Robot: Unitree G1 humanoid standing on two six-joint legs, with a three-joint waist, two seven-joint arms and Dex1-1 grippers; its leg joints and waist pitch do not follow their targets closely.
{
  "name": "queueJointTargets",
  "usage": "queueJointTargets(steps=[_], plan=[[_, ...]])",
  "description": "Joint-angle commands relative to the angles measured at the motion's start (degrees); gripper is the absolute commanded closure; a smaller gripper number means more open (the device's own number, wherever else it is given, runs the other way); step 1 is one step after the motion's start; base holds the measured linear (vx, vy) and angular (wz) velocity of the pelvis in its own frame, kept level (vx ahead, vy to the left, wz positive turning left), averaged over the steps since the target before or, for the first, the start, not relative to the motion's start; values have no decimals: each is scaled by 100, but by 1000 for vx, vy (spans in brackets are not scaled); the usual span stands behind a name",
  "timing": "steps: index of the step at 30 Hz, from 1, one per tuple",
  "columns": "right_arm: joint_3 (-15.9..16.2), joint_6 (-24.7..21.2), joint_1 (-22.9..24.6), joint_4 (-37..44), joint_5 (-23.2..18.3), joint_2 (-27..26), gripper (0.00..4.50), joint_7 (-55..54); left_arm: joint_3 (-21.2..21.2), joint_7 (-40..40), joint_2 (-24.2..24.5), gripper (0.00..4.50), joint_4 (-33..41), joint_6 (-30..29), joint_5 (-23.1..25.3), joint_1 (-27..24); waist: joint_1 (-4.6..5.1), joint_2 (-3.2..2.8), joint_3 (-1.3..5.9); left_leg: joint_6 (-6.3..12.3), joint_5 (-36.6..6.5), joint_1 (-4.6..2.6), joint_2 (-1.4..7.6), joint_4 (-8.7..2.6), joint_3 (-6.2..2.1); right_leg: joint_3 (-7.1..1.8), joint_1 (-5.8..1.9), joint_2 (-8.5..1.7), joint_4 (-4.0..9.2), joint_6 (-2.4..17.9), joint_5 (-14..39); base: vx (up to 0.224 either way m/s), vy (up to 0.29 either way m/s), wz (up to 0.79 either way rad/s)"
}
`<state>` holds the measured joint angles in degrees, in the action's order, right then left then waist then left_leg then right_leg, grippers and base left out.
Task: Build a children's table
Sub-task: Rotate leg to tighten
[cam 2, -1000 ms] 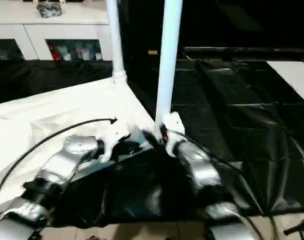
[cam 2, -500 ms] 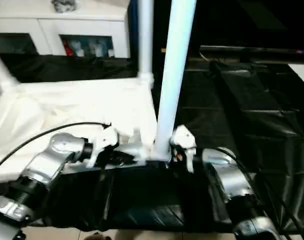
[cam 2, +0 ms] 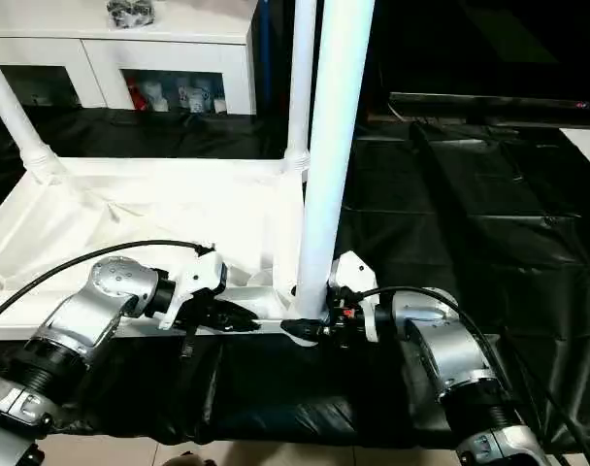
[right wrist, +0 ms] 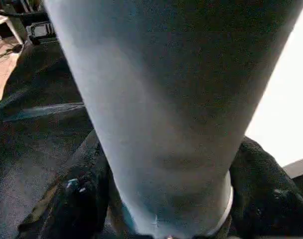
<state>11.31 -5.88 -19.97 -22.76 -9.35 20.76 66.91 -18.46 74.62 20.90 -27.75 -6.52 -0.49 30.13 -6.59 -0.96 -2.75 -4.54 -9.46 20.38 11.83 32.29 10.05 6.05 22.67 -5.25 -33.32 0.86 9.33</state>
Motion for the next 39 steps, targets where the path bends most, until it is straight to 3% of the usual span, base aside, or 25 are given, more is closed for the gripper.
queueJointTargets(steps=[1,3,5,8,10,12,17,19,21,24,30,34,37,39], plan=[[236,9,52,-177,72,-439,181,-347,187,-597,-277,450,32,-123,-71,259,-1,32,351,227,-1571,-26,153,-354,-25,-290,-274,-352,407,1027,1883,0,0,0],[127,-36,-43,-353,141,-599,181,-763,237,-824,-378,450,30,-203,-58,276,18,39,335,171,-1698,-45,147,-359,-27,-289,-250,-353,431,976,2116,0,0,0],[-9,-87,-186,-631,262,-828,181,-1393,303,-1177,-542,450,22,-305,-28,306,59,51,318,98,-1840,-45,126,-375,-54,-269,-254,-362,484,784,2609,0,0,0],[-161,-205,-360,-957,309,-1175,182,-2080,336,-1701,-787,450,-25,-420,92,367,141,66,314,49,-1935,-58,109,-374,-69,-250,-241,-360,536,624,2910,0,0,0],[-286,-257,-540,-1298,454,-1580,182,-2888,385,-2344,-1093,450,-69,-625,266,437,174,52,314,42,-1946,-55,111,-373,-73,-254,-228,-358,535,620,2901,0,0,0],[-360,-260,-635,-1477,541,-1775,183,-3333,406,-2600,-1237,450,-32,-755,307,444,184,43,318,16,-1988,-83,102,-367,-76,-242,-210,-355,553,609,2940,0,0,0],[-484,-99,-898,-1919,719,-2153,183,-4300,365,-2931,-1552,450,111,-889,343,395,205,61,325,55,-1894,-49,105,-382,-69,-261,-213,-343,525,640,2693,0,0,0],[-480,-7,-904,-1958,723,-2181,113,-4275,326,-2929,-1569,450,131,-861,369,378,194,55,330,75,-1903,-56,100,-375,-58,-269,-207,-344,528,647,2601,0,0,0],[-543,-5,-928,-2028,695,-2220,111,-4206,277,-2927,-1565,450,127,-801,419,375,187,54,338,99,-1872,-55,108,-376,-55,-288,-208,-337,504,694,2427,0,0,0],[-500,90,-929,-2052,786,-2165,71,-4126,222,-2765,-1495,450,222,-742,407,318,184,42,346,118,-1794,-35,113,-383,-51,-302,-234,-333,459,799,2112,0,0,0],[-335,448,-817,-1915,822,-1783,66,-3527,132,-2088,-1170,450,402,-528,242,201,174,46,366,193,-1623,-16,122,-366,-38,-318,-263,-336,405,949,1672,0,0,0],[-210,565,-595,-1486,609,-1391,66,-2444,54,-1401,-830,450,591,-397,88,90,137,47,398,405,-1168,3,122,-325,-13,-330,-294,-318,309,1204,907,0,0,0],[-96,564,-406,-1095,399,-1043,66,-1507,35,-1123,-619,450,558,-294,87,69,110,39,379,499,-1238,-5,137,-318,2,-319,-284,-296,319,1242,921,0,0,0],[-64,570,-366,-1014,328,-918,66,-1197,31,-1012,-549,450,536,-251,79,65,76,35,370,454,-1408,-36,154,-325,4,-314,-267,-303,346,1231,1194,0,0,0]])
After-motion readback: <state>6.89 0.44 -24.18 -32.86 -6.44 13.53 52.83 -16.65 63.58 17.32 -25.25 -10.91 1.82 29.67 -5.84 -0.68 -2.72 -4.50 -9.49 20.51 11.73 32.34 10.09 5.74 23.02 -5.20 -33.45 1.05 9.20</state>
